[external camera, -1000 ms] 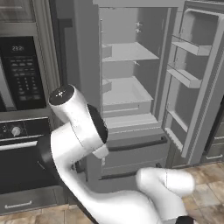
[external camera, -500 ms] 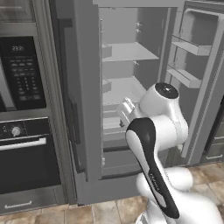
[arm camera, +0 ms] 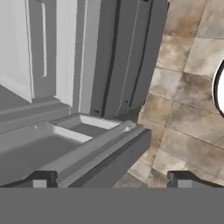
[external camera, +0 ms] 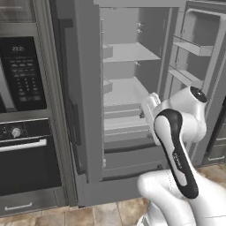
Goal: Place one of the steaks on the plate and the other in the bowl. Then place the bowl in the fridge.
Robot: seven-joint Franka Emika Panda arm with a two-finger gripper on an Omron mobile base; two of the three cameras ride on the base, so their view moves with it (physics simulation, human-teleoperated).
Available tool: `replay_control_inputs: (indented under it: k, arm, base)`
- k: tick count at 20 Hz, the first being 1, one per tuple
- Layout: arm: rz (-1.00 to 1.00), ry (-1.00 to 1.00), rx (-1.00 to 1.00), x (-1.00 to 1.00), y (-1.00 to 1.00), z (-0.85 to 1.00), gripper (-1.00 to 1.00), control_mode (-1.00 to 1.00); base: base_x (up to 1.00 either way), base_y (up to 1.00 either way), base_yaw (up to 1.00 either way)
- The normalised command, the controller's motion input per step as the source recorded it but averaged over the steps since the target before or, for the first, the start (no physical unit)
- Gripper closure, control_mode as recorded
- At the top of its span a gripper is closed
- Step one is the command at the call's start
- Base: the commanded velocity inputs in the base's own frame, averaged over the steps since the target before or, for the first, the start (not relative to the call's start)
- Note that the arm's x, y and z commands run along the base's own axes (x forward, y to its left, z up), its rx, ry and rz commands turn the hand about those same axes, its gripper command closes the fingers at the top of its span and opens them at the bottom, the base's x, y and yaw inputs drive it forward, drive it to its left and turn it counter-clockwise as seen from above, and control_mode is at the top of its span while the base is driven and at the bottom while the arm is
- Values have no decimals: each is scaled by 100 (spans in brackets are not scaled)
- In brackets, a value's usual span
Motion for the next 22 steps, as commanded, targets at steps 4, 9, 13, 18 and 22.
replay_control_inputs:
  k: [4,9,13,18,22]
  arm:
    - [-19,2,52,98,-22,-21,-100,-100]
    - [-5,0,33,81,33,-16,-100,-100]
    - [1,29,2,31,32,-1,-100,-100]
    - [17,44,22,40,0,0,-100,-100]
    - [27,33,31,30,23,-13,-100,-100]
  base:
    - [0,0,0]
    - [0,0,0]
    - [0,0,0]
    - [0,0,0]
    - [0,0,0]
